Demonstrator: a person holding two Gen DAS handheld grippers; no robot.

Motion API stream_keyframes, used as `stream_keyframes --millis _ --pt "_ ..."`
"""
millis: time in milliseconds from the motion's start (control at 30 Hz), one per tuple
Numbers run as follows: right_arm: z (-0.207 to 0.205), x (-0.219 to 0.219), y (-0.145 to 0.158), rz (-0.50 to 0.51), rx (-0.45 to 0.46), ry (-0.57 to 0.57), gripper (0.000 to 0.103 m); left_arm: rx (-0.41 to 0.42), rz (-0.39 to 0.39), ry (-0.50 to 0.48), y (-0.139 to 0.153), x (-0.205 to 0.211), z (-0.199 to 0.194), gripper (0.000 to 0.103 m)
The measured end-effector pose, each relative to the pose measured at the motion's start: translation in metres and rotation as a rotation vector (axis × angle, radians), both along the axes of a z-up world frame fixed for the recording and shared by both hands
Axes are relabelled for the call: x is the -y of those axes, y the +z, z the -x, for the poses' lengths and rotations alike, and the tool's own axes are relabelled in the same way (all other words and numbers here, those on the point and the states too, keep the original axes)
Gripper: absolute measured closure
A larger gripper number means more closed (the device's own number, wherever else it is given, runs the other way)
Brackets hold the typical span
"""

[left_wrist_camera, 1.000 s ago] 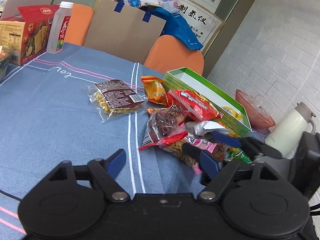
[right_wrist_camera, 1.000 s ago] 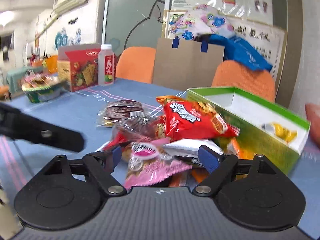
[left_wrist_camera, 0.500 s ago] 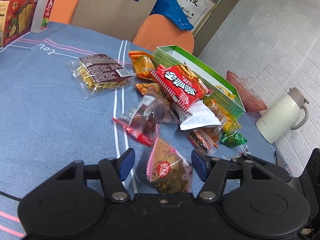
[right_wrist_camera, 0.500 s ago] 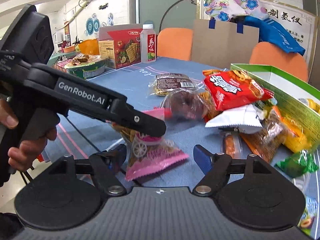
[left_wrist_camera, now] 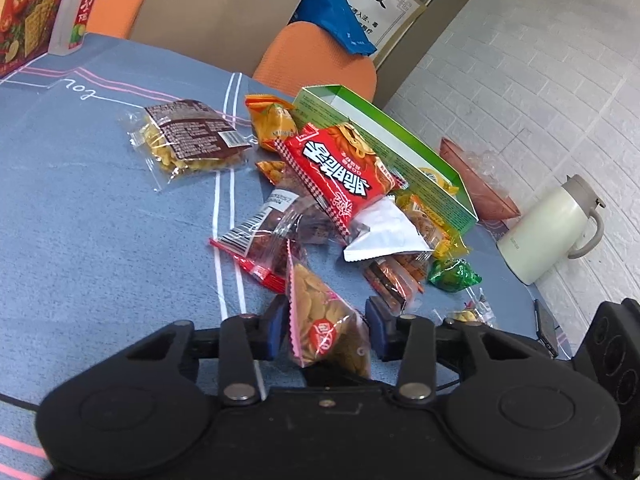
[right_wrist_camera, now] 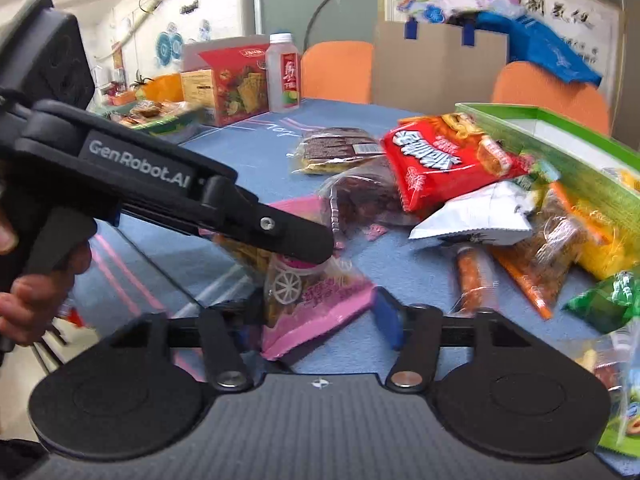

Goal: Organize snacks
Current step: 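Grasp the tan packet with the left gripper while the right gripper grasps the pink packet, then lower both held packets into the green box and open both grippers, then move the left gripper to the clear cookie pack while the right approaches the blue-green candy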

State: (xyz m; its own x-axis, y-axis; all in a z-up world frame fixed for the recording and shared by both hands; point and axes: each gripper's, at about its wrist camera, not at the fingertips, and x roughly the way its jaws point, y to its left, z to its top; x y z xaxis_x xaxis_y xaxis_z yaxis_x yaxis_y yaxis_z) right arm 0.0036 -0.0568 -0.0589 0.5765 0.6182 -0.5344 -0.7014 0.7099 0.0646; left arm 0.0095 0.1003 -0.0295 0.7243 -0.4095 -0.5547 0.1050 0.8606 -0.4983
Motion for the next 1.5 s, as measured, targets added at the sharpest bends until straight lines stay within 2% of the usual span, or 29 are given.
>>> stream_keyframes --millis 33,67,100,300,467,600,767,900,1167,1233,1267,1300,1333,1367,1400,1433,1467,1500 --pt "0.001 0.002 0.003 -0.009 0.001 0.004 0.038 0.002 -0.013 -0.004 0.002 0.003 0.000 0.026" --pt "0.003 0.003 0.006 -0.015 0.011 0.014 0.051 0.007 -0.029 -0.006 0.005 0.006 0.001 0.027" --pt "0.005 0.004 0.009 -0.009 0.020 0.010 0.053 0.019 -0.036 -0.012 0.009 0.009 0.002 0.027" --pt "0.008 0.022 0.034 -0.062 0.111 -0.041 0.055 0.118 -0.040 -0.060 0.043 0.025 -0.007 0.027" --pt "-0.008 0.046 0.059 -0.102 0.209 -0.130 0.056 0.217 -0.080 -0.133 0.076 0.057 -0.038 0.027" --pt "-0.029 0.067 0.070 -0.107 0.268 -0.202 0.057 0.252 -0.084 -0.184 0.088 0.082 -0.070 0.027" --pt "-0.063 0.093 0.075 -0.089 0.306 -0.280 0.058 0.259 -0.057 -0.239 0.089 0.110 -0.119 0.027" --pt "-0.091 0.113 0.073 -0.092 0.295 -0.325 0.058 0.250 -0.045 -0.258 0.086 0.128 -0.153 0.027" --pt "-0.148 0.126 0.062 -0.108 0.247 -0.349 0.059 0.218 -0.050 -0.227 0.073 0.137 -0.209 0.026" --pt "-0.159 0.122 0.058 -0.103 0.235 -0.348 0.059 0.205 -0.069 -0.212 0.068 0.136 -0.219 0.020" --pt "-0.164 0.120 0.055 -0.093 0.228 -0.344 0.059 0.197 -0.085 -0.204 0.065 0.136 -0.222 0.013" --pt "-0.168 0.117 0.052 -0.080 0.222 -0.339 0.059 0.191 -0.101 -0.194 0.062 0.136 -0.224 0.000" --pt "-0.172 0.114 0.048 -0.063 0.215 -0.334 0.056 0.184 -0.122 -0.177 0.059 0.135 -0.224 0.000" --pt "-0.175 0.112 0.044 -0.040 0.206 -0.337 0.047 0.175 -0.150 -0.147 0.057 0.135 -0.222 0.000" --pt "-0.177 0.110 0.042 -0.016 0.200 -0.346 0.032 0.184 -0.175 -0.118 0.056 0.135 -0.218 0.000" --pt "-0.175 0.110 0.041 -0.005 0.204 -0.359 0.022 0.202 -0.194 -0.103 0.057 0.133 -0.214 0.000" --pt "-0.171 0.112 0.041 -0.010 0.217 -0.368 0.005 0.210 -0.205 -0.101 0.059 0.132 -0.210 0.000" --pt "-0.166 0.115 0.042 -0.021 0.230 -0.368 0.002 0.210 -0.210 -0.101 0.062 0.131 -0.206 0.000"
